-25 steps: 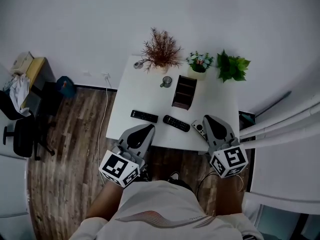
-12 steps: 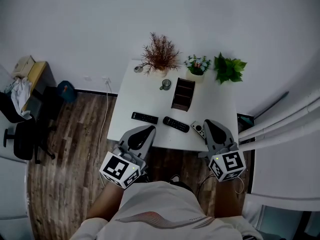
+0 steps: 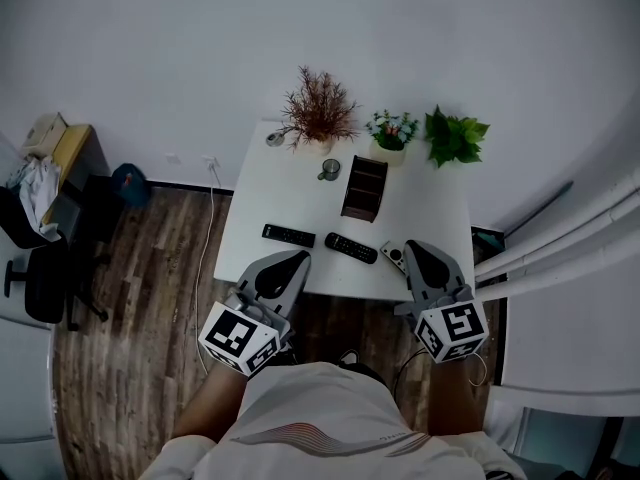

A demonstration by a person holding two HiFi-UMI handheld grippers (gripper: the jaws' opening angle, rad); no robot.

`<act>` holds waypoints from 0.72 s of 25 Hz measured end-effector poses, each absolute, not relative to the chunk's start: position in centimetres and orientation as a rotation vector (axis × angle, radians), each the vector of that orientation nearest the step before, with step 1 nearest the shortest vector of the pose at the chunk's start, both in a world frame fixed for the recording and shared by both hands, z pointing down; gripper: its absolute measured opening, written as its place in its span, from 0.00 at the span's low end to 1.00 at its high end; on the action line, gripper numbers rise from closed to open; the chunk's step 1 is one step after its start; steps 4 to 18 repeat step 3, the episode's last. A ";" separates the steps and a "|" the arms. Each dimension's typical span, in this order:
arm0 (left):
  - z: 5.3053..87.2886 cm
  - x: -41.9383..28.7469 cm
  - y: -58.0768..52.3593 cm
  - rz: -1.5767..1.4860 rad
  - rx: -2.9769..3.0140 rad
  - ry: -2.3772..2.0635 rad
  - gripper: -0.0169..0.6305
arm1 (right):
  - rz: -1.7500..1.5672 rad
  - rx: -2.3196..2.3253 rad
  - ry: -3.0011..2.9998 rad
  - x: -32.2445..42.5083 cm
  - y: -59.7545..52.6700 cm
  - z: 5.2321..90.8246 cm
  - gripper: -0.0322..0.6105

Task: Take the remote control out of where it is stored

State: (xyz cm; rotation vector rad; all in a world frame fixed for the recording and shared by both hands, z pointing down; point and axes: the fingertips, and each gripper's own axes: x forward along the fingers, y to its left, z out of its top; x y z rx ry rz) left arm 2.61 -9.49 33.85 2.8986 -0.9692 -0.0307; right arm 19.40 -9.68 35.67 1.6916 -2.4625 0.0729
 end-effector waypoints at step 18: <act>33.8 2.5 -9.4 -0.036 2.901 -0.964 0.04 | 0.079 1.690 -2.458 19.3 -9.5 35.7 0.07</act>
